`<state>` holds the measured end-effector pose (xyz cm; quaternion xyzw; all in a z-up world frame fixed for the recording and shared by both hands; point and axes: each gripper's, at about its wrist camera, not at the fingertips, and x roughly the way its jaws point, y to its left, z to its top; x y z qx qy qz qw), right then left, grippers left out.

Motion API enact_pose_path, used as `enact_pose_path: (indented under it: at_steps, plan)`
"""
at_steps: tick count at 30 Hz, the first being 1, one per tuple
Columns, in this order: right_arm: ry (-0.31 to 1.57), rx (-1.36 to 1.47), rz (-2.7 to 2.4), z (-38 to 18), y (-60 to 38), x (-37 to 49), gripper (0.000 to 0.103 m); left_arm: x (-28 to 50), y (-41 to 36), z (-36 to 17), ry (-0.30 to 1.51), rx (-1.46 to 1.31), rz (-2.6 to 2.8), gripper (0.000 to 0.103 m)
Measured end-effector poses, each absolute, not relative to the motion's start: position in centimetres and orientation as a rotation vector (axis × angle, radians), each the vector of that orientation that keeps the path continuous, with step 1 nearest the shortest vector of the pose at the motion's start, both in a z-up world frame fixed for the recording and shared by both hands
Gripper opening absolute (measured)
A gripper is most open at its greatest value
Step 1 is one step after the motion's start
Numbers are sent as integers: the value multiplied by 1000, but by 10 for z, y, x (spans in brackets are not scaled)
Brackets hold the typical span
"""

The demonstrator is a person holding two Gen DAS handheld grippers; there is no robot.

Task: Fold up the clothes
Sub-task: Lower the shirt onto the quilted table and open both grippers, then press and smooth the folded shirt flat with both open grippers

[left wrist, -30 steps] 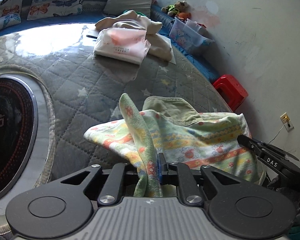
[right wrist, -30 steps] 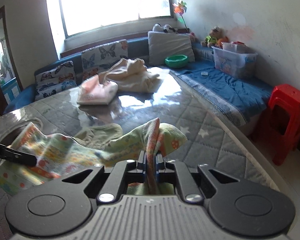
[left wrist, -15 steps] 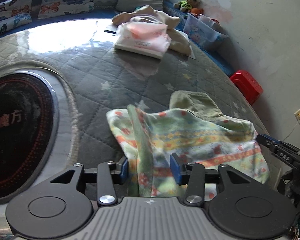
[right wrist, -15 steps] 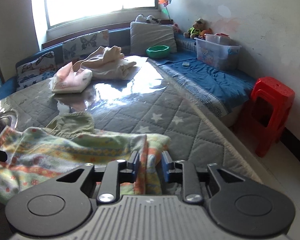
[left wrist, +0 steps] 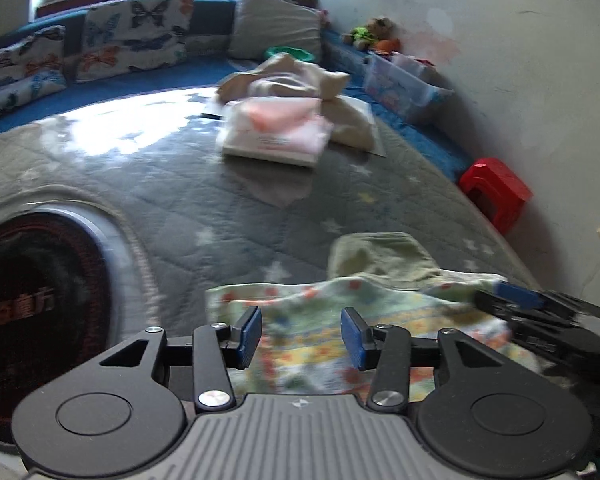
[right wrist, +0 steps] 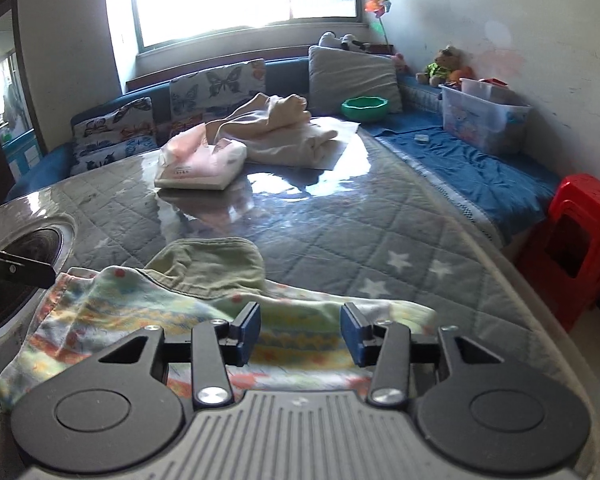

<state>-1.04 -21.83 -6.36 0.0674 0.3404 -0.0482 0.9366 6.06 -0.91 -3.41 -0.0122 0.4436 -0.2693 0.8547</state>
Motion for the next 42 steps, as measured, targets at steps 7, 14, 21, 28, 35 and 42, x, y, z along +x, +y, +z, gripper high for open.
enact_pose_path:
  at_steps: [7, 14, 21, 28, 35, 42]
  plan:
    - [711, 138, -97, -73, -216, 4, 49, 68, -36, -44, 968, -20, -618, 47]
    - [720, 126, -87, -79, -216, 11, 56, 84, -47, -61, 1011, -14, -592, 46]
    - [725, 108, -76, -83, -212, 17, 68, 90, -48, -70, 1028, -9, -576, 45]
    - [730, 79, -63, -87, -204, 25, 85, 90, -52, -66, 1016, 8, -573, 46]
    - [747, 74, -57, -91, -202, 33, 98, 83, -65, -52, 965, 20, -637, 46]
    - [784, 76, -55, -92, -203, 42, 103, 92, -71, -65, 995, 33, -616, 44]
